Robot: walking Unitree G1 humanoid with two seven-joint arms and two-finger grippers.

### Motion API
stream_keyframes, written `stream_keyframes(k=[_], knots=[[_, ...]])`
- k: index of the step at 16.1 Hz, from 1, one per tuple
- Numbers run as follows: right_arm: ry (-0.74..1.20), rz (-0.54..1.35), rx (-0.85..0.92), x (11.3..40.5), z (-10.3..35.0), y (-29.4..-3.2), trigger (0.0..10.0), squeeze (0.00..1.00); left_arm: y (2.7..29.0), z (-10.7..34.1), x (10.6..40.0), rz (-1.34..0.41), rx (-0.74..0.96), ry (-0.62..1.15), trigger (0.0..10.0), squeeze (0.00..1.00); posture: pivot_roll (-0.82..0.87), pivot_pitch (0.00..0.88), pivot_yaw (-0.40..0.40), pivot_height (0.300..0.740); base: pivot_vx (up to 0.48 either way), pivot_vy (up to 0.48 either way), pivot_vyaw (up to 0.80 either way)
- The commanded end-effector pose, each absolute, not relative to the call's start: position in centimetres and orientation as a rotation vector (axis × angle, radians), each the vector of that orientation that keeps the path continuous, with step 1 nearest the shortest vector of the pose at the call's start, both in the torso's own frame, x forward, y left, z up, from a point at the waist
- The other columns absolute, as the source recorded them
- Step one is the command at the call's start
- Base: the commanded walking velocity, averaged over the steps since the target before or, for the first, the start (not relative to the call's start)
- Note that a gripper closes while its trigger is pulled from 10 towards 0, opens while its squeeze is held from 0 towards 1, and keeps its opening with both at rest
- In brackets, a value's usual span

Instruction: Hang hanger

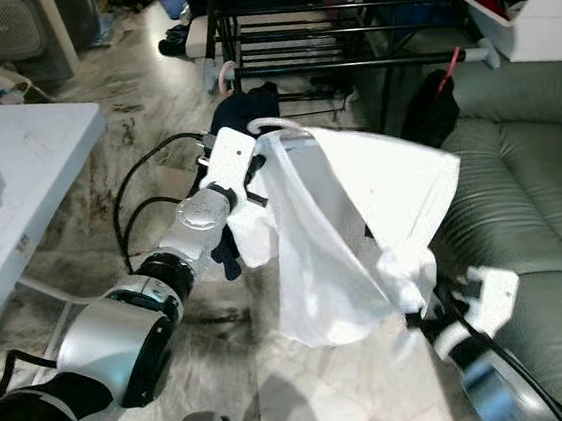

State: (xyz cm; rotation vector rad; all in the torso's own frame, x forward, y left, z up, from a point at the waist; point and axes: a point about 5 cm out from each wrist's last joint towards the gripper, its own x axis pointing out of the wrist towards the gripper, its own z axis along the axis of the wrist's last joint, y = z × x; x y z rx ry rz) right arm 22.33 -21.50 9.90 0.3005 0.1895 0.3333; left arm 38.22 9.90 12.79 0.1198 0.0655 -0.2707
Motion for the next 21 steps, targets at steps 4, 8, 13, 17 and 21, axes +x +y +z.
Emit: stream_keyframes(k=[4, 8, 13, 17, 21], knots=[[-0.051, -0.033, 0.567, 24.1, 13.3, -25.6, 10.0, 0.00, 10.8, 16.1, 39.4, -0.167, 0.033, -0.056, 10.0, 0.00, -0.11, 0.028, 0.137, 0.740, 0.000, 0.000, 0.00], [-0.219, -0.011, 0.870, 27.6, 16.3, -22.6, 10.0, 0.00, 8.9, 15.1, 38.9, -0.220, -0.007, -0.019, 10.0, 0.00, -0.11, 0.028, 0.139, 0.740, 0.000, 0.000, 0.00], [0.032, 0.557, 0.988, 25.4, 16.4, -16.3, 10.0, 0.00, 9.5, 14.9, 39.1, -0.176, -0.035, 0.008, 10.0, 0.00, -0.10, 0.020, 0.133, 0.740, 0.000, 0.000, 0.00], [0.503, 0.700, 0.479, 21.0, 9.8, -16.5, 10.0, 0.00, 10.2, 15.7, 39.5, -0.148, -0.063, -0.005, 10.0, 0.00, -0.10, 0.021, 0.133, 0.740, 0.000, 0.000, 0.00], [0.643, 0.499, -0.303, 21.2, 6.4, -23.7, 10.0, 0.00, 11.0, 16.4, 39.9, -0.133, -0.056, -0.018, 10.0, 0.00, -0.10, 0.019, 0.140, 0.740, 0.000, 0.000, 0.00]])
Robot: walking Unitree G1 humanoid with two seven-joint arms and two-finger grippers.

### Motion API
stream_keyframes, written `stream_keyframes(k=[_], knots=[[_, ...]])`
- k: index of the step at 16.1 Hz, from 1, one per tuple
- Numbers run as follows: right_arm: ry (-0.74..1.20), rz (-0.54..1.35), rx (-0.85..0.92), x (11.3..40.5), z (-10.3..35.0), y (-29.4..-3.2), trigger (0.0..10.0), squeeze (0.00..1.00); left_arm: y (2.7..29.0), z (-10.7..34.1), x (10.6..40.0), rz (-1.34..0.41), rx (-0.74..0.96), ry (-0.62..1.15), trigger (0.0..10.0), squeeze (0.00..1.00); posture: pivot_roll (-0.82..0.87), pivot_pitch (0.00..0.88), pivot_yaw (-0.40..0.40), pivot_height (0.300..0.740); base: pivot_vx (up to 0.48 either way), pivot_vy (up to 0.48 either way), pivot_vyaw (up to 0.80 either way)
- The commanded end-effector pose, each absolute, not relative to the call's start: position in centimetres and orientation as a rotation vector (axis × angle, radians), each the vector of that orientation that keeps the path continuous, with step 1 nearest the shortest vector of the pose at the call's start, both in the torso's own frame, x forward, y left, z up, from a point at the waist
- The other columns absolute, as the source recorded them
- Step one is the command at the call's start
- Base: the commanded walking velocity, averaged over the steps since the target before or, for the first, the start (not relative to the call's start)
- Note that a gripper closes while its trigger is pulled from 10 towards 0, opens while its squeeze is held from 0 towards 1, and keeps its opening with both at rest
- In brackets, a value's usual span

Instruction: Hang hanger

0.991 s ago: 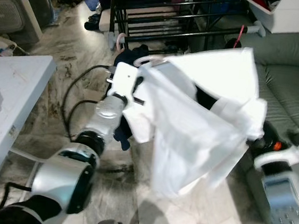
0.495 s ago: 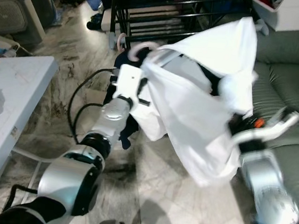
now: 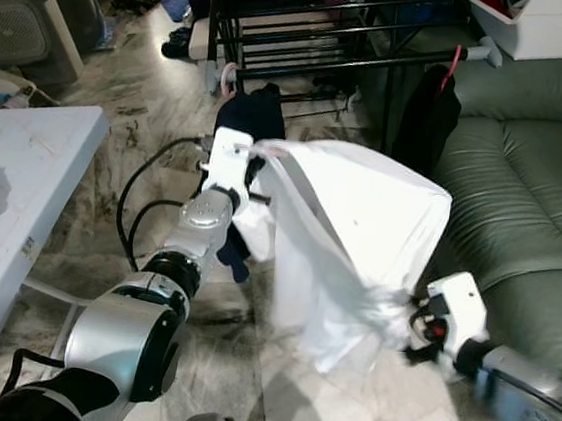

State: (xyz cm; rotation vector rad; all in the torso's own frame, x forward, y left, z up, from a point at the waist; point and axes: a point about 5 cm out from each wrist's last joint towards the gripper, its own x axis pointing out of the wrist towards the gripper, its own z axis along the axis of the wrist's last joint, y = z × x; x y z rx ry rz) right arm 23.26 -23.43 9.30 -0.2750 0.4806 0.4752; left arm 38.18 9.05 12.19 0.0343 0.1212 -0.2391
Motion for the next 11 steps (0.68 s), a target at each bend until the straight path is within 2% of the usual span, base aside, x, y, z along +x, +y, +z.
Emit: stream_keyframes(k=[1, 2, 3, 4, 5, 7, 9, 11], knots=[[0.486, 0.279, -0.408, 23.7, 8.9, -26.4, 10.0, 0.00, 11.2, 16.3, 39.9, -0.127, -0.053, -0.018, 10.0, 0.00, -0.10, 0.018, 0.141, 0.740, 0.000, 0.000, 0.00], [0.392, 0.112, -0.558, 25.0, 10.8, -28.5, 10.0, 0.00, 11.3, 16.2, 39.9, -0.123, -0.051, -0.014, 10.0, 0.00, -0.10, 0.017, 0.141, 0.740, 0.000, 0.000, 0.00], [0.320, -0.020, -0.522, 25.8, 12.1, -29.7, 10.0, 0.00, 11.2, 15.9, 39.8, -0.123, -0.052, 0.000, 10.0, 0.00, -0.10, 0.017, 0.141, 0.740, 0.000, 0.000, 0.00], [0.289, -0.116, -0.368, 26.2, 12.5, -30.4, 10.0, 0.00, 11.0, 15.7, 39.7, -0.127, -0.053, 0.014, 10.0, 0.00, -0.10, 0.017, 0.141, 0.740, 0.000, 0.000, 0.00], [0.263, -0.257, -0.043, 26.6, 12.5, -31.1, 10.0, 0.00, 10.5, 15.4, 39.7, -0.146, -0.042, 0.041, 10.0, 0.00, -0.10, 0.010, 0.139, 0.740, 0.000, 0.000, 0.00], [0.211, -0.421, 0.353, 27.0, 11.3, -31.4, 10.0, 0.00, 9.7, 14.7, 39.4, -0.171, -0.009, 0.071, 10.0, 0.00, -0.10, 0.008, 0.138, 0.740, 0.000, 0.000, 0.00], [0.264, -0.529, 0.593, 26.6, 8.1, -29.9, 10.0, 0.00, 8.8, 12.8, 38.7, -0.238, 0.080, 0.177, 10.0, 0.00, -0.10, 0.005, 0.138, 0.740, 0.000, 0.000, 0.00], [0.369, -0.643, 0.700, 26.1, 5.2, -28.7, 10.0, 0.00, 8.4, 12.2, 38.4, -0.291, 0.139, 0.189, 10.0, 0.00, -0.10, 0.006, 0.140, 0.740, 0.000, 0.000, 0.00]])
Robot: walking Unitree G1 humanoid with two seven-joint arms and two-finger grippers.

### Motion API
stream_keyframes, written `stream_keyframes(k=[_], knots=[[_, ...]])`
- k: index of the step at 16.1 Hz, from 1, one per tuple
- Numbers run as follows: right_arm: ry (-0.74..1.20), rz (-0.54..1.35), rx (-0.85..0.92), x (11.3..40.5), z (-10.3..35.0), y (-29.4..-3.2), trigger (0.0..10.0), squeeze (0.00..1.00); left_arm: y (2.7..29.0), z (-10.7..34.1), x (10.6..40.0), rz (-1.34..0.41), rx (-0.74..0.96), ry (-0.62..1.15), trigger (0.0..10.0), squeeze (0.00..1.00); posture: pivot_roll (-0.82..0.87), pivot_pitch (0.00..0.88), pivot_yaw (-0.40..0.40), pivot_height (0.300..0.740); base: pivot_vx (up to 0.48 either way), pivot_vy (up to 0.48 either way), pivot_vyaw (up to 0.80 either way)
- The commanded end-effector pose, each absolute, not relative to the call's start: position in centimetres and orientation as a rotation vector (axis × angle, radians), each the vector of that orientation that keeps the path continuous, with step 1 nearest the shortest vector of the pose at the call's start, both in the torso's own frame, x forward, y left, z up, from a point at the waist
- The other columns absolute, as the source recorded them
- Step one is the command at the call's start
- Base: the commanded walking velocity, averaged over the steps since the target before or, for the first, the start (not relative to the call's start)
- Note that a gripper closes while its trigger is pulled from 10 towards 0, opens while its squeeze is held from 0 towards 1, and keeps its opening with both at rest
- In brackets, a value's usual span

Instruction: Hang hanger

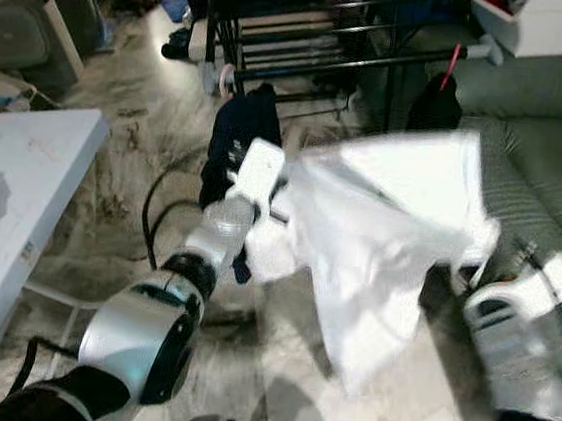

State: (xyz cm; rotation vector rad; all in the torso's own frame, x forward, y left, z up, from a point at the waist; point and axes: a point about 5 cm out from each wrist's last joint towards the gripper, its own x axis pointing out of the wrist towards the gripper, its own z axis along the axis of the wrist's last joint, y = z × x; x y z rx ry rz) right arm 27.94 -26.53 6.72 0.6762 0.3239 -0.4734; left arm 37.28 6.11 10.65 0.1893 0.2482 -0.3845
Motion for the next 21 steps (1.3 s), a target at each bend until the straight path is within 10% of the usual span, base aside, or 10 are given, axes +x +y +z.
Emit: stream_keyframes(k=[1, 3, 5, 7, 9, 17, 21], knots=[[0.387, -0.713, 0.727, 26.1, 4.7, -28.9, 10.0, 0.00, 8.1, 12.6, 38.5, -0.306, 0.201, 0.157, 10.0, 0.00, -0.09, 0.006, 0.138, 0.740, 0.000, 0.000, 0.00], [0.051, -0.841, 0.512, 29.3, 12.6, -32.8, 10.0, 0.00, 7.4, 16.8, 39.6, -0.276, 0.157, -0.035, 10.0, 0.00, -0.09, 0.005, 0.139, 0.740, 0.000, 0.000, 0.00], [-0.430, -0.205, 0.226, 35.4, 27.3, -24.1, 10.0, 0.00, 7.6, 18.2, 40.1, -0.234, 0.035, -0.058, 10.0, 0.00, -0.09, 0.001, 0.145, 0.740, 0.000, 0.000, 0.00], [-0.405, 0.377, 0.245, 34.5, 27.6, -14.1, 10.0, 0.00, 7.9, 17.0, 39.9, -0.223, 0.038, -0.001, 10.0, 0.00, -0.09, 0.000, 0.140, 0.740, 0.000, 0.000, 0.00], [-0.130, 0.576, 0.081, 31.7, 19.8, -10.7, 10.0, 0.00, 8.1, 16.1, 39.6, -0.215, 0.030, 0.026, 10.0, 0.00, -0.08, 0.011, 0.131, 0.740, 0.000, 0.000, 0.00], [0.173, 0.040, -0.171, 30.8, 12.5, -21.0, 10.0, 0.00, 8.0, 15.2, 39.3, -0.238, 0.040, 0.056, 10.0, 0.00, -0.10, 0.014, 0.144, 0.740, 0.000, 0.000, 0.00], [0.274, -0.176, 0.104, 29.8, 9.8, -23.3, 10.0, 0.00, 7.6, 14.7, 39.0, -0.270, 0.104, 0.058, 10.0, 0.00, -0.09, 0.012, 0.141, 0.740, 0.000, 0.000, 0.00]])
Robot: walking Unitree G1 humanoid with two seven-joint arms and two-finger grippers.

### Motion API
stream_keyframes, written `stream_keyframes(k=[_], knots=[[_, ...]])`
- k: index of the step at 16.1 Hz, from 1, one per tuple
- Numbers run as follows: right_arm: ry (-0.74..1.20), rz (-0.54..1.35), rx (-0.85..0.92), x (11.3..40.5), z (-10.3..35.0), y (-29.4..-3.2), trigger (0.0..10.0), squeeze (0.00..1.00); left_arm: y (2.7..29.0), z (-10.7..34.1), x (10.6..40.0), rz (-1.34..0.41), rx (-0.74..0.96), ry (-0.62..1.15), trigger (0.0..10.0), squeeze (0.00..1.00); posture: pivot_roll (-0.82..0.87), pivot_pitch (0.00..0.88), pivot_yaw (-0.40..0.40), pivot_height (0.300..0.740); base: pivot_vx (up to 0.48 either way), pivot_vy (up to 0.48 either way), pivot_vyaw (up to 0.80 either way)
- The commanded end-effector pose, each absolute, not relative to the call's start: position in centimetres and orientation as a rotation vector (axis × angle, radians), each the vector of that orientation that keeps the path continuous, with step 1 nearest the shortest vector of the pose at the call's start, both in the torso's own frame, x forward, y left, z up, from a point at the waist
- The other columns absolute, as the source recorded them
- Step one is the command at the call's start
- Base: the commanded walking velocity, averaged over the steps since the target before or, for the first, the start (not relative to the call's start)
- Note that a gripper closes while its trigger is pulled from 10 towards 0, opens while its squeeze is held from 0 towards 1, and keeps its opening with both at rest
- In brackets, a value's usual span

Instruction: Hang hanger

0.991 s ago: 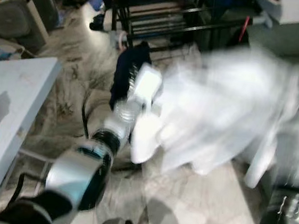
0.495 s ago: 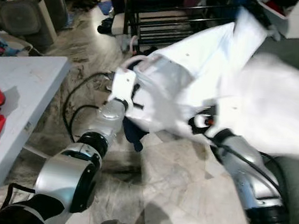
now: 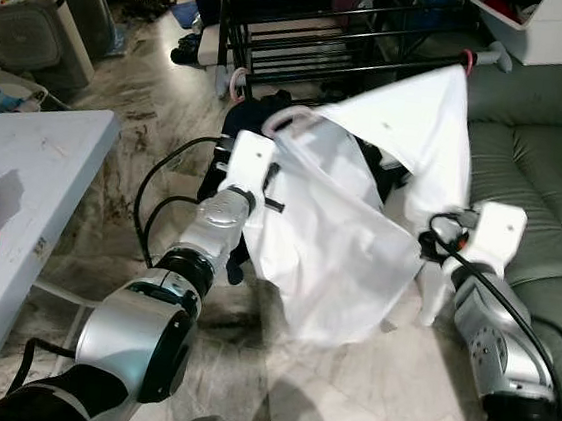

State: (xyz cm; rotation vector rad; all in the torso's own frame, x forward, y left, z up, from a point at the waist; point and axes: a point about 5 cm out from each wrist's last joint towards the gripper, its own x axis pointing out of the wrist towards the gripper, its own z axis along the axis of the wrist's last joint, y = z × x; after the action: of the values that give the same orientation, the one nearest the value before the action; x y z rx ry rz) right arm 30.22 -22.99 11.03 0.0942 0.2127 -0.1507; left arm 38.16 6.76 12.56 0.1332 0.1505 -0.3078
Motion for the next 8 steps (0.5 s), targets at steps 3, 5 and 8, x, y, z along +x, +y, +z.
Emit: stream_keyframes(k=[3, 5, 8], knots=[[0.216, -0.149, 0.262, 29.0, 9.7, -23.0, 10.0, 0.00, 8.0, 15.4, 39.0, -0.231, 0.120, -0.029, 10.0, 0.00, -0.09, 0.014, 0.139, 0.740, 0.000, 0.000, 0.00], [0.180, -0.027, 0.302, 28.8, 11.0, -23.3, 10.0, 0.00, 7.8, 14.5, 38.7, -0.277, 0.164, 0.006, 10.0, 0.00, -0.09, 0.015, 0.142, 0.740, 0.000, 0.000, 0.00], [0.054, -0.207, 0.565, 29.0, 13.0, -28.0, 10.0, 0.00, 7.8, 14.5, 38.6, -0.277, 0.171, -0.008, 10.0, 0.00, -0.10, 0.013, 0.142, 0.740, 0.000, 0.000, 0.00]])
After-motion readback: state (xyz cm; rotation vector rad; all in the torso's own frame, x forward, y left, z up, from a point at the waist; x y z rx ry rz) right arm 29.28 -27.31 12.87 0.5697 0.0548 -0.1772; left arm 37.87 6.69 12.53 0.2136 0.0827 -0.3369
